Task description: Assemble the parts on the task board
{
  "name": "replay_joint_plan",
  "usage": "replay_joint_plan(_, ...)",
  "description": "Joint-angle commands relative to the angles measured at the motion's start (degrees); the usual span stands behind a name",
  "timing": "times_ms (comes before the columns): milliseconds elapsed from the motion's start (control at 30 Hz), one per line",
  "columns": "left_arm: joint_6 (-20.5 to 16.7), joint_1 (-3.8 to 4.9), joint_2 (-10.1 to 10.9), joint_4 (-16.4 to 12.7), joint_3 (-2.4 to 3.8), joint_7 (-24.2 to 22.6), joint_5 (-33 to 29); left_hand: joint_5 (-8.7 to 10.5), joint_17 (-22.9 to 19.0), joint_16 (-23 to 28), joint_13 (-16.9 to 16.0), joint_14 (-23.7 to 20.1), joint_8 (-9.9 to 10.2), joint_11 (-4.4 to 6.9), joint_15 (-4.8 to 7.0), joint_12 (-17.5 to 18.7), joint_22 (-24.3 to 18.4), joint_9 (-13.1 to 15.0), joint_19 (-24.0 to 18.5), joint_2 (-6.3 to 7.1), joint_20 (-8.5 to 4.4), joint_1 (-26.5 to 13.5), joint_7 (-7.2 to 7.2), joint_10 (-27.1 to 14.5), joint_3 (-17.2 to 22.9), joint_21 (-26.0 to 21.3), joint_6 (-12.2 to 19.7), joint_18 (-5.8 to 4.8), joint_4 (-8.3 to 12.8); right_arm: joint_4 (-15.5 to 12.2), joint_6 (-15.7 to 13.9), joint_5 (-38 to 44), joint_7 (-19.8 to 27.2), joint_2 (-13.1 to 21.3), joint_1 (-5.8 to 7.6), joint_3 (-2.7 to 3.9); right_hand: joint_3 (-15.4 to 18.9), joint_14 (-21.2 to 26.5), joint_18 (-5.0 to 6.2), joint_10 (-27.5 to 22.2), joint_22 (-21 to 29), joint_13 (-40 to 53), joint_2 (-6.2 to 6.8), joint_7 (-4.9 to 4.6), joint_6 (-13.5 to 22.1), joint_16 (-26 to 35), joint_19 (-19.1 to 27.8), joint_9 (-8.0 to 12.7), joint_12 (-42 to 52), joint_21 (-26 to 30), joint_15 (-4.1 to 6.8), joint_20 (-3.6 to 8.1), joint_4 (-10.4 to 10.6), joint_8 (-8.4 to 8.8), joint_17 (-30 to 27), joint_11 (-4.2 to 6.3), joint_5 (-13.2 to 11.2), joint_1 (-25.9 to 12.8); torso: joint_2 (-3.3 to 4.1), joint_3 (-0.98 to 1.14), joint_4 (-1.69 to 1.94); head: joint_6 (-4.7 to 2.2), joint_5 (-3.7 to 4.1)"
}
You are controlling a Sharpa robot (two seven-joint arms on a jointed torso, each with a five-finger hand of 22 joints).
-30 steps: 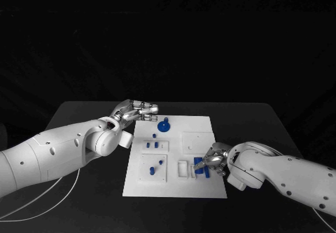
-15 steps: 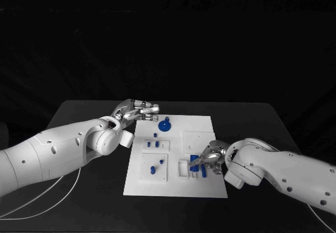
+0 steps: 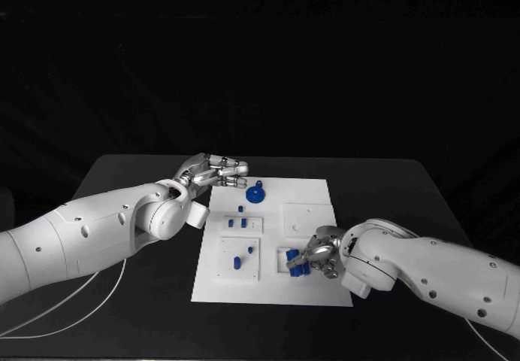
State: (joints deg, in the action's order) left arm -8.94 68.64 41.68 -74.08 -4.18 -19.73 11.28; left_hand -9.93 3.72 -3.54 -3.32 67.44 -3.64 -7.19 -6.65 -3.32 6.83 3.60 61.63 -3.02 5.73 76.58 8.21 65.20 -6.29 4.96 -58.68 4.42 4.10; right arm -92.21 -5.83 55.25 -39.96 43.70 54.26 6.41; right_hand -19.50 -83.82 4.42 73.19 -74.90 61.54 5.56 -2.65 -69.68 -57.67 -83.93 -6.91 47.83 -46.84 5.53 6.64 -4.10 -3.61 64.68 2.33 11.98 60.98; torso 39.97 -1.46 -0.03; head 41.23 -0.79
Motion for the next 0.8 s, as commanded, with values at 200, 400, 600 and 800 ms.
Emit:
replay_joint_plan(200,1.47,0.03,-0.18,-0.15,0.03,-0.03,0.82,-0.12,0.06,0.02,-0.05,-0.45,-0.08,-0.18,-0.19,-0.05,-0.15,-0.04,-0.18,0.07,0.29,0.04,0.11,-0.43,0.29,0.23,0.43,-0.56,0.10,0.72,1.05,1.48,-1.10,-1.26,-0.08,-0.40,0.16,0.07,-0.92,0.24,-5.69,-0.01,-1.16,0.43,-0.78,-0.17,-2.97,0.01,-0.07,-0.22,0.23,0.37,0.99,-0.03,0.10,0.16,0.16,0.84,0.04,0.05,-0.06,-0.07,-0.21)
replay_joint_plan(400,1.59,0.03,-0.21,-0.16,0.03,0.08,0.85,-0.12,0.07,0.02,-0.06,-0.50,-0.07,-0.19,-0.21,-0.07,-0.24,-0.04,-0.22,0.08,0.32,-0.03,0.11,-0.46,0.31,0.24,0.47,-0.55,0.15,1.16,1.07,1.70,-1.04,-1.96,-0.07,-0.45,0.34,0.06,-0.90,0.19,-5.67,-0.04,-0.92,0.40,-0.74,-0.11,-2.95,0.06,-0.13,-0.17,0.23,0.37,1.64,-0.04,0.08,0.14,-0.11,0.57,0.04,0.00,0.03,-0.03,-0.38)
replay_joint_plan(600,1.70,0.03,-0.21,-0.20,0.03,0.22,0.90,-0.08,0.06,0.03,-0.05,-0.55,-0.07,-0.22,-0.23,-0.05,-0.29,-0.04,-0.24,0.06,0.34,-0.14,0.13,-0.53,0.30,0.25,0.49,-0.54,0.10,1.37,0.83,2.17,-0.96,-2.31,-0.07,-0.48,0.35,0.03,-0.87,0.19,-5.67,-0.09,-0.59,0.39,-0.71,-0.11,-2.95,0.09,-0.18,-0.15,0.21,0.35,2.63,-0.05,0.11,0.10,-0.49,0.30,0.06,-0.04,0.02,0.06,-0.63)
replay_joint_plan(800,1.83,0.03,-0.14,-0.21,0.02,0.42,1.04,-0.06,0.06,0.03,-0.06,-0.58,-0.09,-0.23,-0.24,-0.06,-0.37,-0.03,-0.26,0.05,0.36,-0.21,0.14,-0.56,0.30,0.27,0.51,-0.54,0.06,1.25,0.93,2.93,-0.56,-2.52,-0.07,-0.49,0.97,0.04,-0.76,0.22,-5.65,-0.26,2.30,0.22,-0.72,-0.05,-2.95,0.05,-0.35,-0.04,0.05,0.24,6.49,-0.04,0.11,-0.08,-6.08,-1.11,0.02,0.00,-0.03,0.05,-0.83)
